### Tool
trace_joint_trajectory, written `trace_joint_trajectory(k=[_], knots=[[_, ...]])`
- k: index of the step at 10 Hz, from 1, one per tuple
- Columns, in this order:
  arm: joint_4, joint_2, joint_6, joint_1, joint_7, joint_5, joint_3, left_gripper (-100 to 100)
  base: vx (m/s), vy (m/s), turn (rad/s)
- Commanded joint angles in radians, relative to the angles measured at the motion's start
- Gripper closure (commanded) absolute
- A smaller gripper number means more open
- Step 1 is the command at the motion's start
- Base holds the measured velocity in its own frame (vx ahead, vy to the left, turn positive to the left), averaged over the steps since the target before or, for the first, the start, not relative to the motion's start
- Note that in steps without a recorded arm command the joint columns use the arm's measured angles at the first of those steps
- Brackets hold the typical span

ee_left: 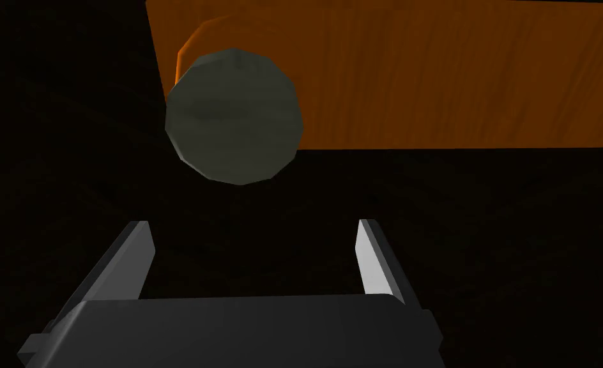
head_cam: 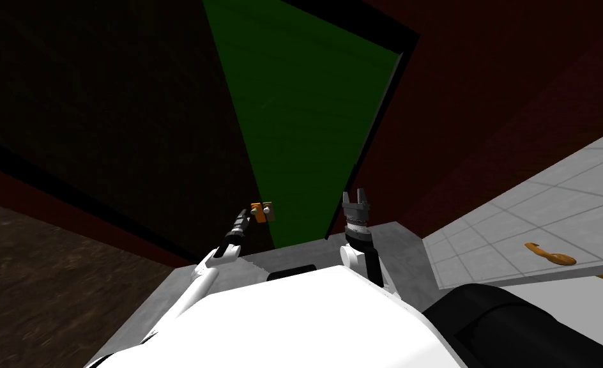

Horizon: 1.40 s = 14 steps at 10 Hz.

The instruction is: Pull the door open

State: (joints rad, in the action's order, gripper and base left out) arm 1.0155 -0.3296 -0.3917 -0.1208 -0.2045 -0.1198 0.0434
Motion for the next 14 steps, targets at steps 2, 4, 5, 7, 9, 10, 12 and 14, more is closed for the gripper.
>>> trace_joint_trajectory(k=[2, 4, 5, 7, 9, 10, 12, 14], knots=[[0.019, 0.011, 0.006, -0.004, 0.002, 0.002, -0.008, -100, 0.139, -0.099, -0.132], [0.019, 0.011, 0.006, -0.004, 0.002, 0.002, -0.008, 100, -0.024, 0.014, 0.02], [0.019, 0.011, 0.006, -0.004, 0.002, 0.002, -0.008, 100, -0.031, 0.016, -0.026], [0.019, 0.011, 0.006, -0.004, 0.002, 0.002, -0.008, 100, -0.01, 0.006, -0.005], [0.01, -0.006, 0.009, 0.014, 0.001, -0.001, 0.006, 100, -0.048, 0.032, 0.033], [0.008, -0.012, 0.009, 0.019, 0.0, -0.002, 0.009, 100, -0.13, 0.09, 0.138], [0.0, -0.023, -0.002, 0.02, -0.008, -0.004, 0.005, -100, -0.18, 0.063, 0.146], [0.017, -0.026, 0.0, 0.024, -0.018, -0.003, -0.011, -100, -0.226, 0.008, -0.033]])
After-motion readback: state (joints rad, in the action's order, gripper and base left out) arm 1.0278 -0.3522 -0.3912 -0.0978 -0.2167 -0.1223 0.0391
